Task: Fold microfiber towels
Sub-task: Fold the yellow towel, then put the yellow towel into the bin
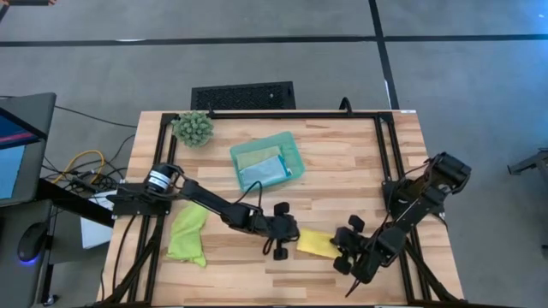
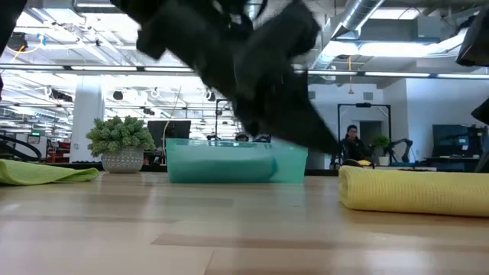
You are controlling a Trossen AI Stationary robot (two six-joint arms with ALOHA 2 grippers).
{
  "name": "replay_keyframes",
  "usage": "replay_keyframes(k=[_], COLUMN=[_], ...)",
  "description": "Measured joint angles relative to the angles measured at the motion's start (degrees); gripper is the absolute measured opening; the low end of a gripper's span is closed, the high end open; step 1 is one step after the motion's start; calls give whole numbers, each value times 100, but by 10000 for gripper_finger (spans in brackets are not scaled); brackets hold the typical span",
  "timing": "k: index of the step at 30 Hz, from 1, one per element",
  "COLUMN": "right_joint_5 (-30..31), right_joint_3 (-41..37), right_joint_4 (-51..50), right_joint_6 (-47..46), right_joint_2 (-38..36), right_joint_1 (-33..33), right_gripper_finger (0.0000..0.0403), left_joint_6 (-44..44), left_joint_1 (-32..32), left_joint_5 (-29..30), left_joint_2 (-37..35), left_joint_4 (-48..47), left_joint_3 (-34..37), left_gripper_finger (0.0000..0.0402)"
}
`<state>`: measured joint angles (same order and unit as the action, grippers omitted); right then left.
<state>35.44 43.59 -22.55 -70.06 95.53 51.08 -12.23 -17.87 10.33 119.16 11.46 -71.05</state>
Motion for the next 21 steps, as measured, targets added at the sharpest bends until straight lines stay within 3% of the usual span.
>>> replay_keyframes(k=[4,15,21], right_joint_5=[44,86,211], right_joint_3=[2,420,416], right_joint_4=[44,-234,-267], right_joint_6=[132,617,510], right_joint_2=[-80,-85,69], right_joint_1=[34,28,65], right_gripper_finger=[37,149,149], left_joint_6=[-37,-61,-479], left_joint_1=[-69,143,361], left_joint_5=[-107,-68,-35], left_joint_2=[-136,689,769], left_joint_4=[40,2133,1465], left_joint_3=[-37,-33,-37], left_gripper_finger=[0,0,0])
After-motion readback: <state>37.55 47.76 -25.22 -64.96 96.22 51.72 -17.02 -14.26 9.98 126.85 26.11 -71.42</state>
